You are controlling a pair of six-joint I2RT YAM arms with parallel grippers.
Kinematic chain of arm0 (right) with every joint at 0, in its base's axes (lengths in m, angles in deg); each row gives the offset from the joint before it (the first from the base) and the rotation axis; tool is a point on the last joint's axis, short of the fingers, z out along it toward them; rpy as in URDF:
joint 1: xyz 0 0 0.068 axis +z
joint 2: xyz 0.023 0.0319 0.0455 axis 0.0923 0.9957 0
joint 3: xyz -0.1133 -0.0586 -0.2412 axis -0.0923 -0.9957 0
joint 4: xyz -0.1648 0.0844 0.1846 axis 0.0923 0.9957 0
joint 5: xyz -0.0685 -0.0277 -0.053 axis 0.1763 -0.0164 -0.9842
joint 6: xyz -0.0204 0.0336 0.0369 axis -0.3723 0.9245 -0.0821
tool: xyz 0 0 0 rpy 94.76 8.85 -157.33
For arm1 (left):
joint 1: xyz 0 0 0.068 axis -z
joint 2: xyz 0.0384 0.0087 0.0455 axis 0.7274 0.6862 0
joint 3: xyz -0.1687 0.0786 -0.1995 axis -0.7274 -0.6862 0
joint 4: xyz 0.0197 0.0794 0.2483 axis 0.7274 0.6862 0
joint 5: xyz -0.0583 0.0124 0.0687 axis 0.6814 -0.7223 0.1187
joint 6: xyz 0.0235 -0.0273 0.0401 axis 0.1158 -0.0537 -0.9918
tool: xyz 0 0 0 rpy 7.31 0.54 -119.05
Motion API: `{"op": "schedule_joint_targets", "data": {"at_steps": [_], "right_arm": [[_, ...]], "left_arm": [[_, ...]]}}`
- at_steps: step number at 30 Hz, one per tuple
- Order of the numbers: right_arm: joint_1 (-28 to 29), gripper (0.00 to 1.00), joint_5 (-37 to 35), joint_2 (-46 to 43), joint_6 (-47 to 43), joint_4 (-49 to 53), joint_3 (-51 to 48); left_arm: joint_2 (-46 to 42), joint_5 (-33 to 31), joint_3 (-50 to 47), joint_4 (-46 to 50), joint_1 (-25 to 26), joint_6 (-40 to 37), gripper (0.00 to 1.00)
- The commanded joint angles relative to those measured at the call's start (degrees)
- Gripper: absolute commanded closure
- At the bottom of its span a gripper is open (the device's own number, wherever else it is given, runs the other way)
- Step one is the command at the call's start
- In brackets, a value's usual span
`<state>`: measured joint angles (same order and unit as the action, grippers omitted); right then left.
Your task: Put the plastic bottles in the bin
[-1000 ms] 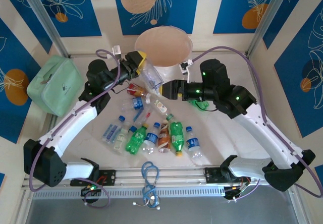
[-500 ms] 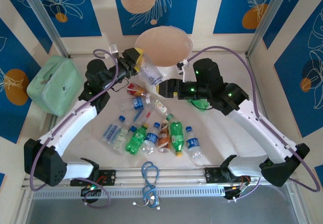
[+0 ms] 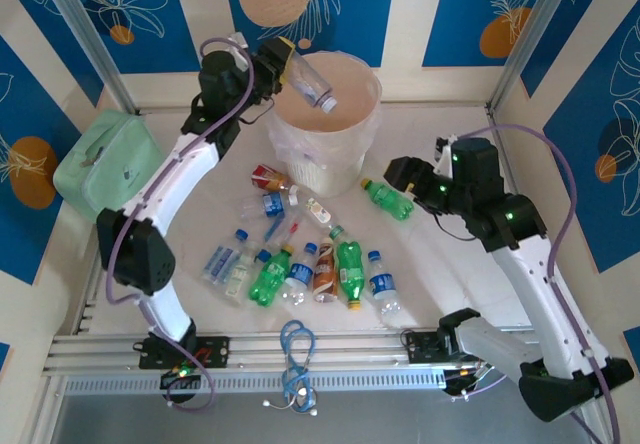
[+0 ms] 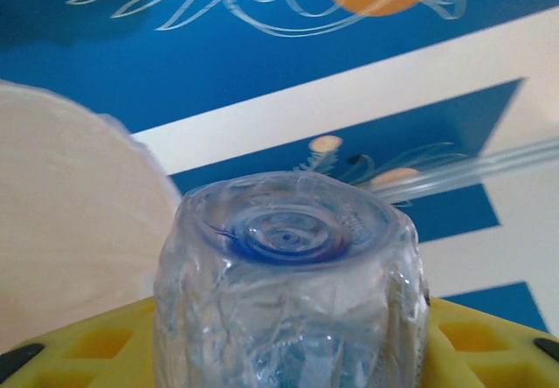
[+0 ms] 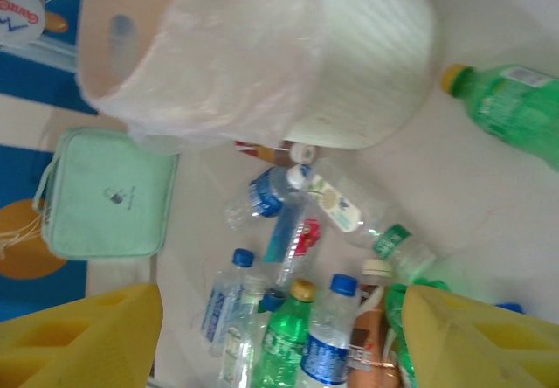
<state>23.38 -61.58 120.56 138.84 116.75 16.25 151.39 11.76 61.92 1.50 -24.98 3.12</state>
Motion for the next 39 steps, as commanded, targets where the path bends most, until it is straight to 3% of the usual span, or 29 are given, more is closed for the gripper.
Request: {"op": "schedule_joint_targets", "data": {"at_steps": [1, 12, 17, 23, 29, 39], "right_arm": [[-3.0, 0.27, 2.6, -1.9, 1.3, 3.3, -2.6], [-5.8, 0.27, 4.9, -2.0, 0.2, 4.3, -4.7], [-6.1, 0.25, 4.2, -0.3, -0.5, 5.8, -3.6], [-9.8, 0.12, 4.5, 7.1, -3.4, 9.0, -1.5], [-13.3, 0.06, 3.1, 18.0, -8.5, 6.2, -1.4], [-12.8, 0.03, -2.5, 38.2, -14.9, 2.6, 7.6]], "left_arm": [[3.2, -1.2, 6.6, 6.1, -0.2, -1.4, 0.43], [6.4, -2.6, 11.5, 13.9, 1.3, -4.7, 0.17], [4.7, -1.9, 12.6, 13.7, 1.4, -6.3, 0.15], [-2.6, -3.4, 13.8, 20.4, 1.3, -16.7, 0.13], [-17.2, -3.6, -0.5, 23.5, 0.8, -26.4, 0.12], [-38.8, -4.1, -29.7, 31.7, -2.5, -28.2, 0.1]]}}
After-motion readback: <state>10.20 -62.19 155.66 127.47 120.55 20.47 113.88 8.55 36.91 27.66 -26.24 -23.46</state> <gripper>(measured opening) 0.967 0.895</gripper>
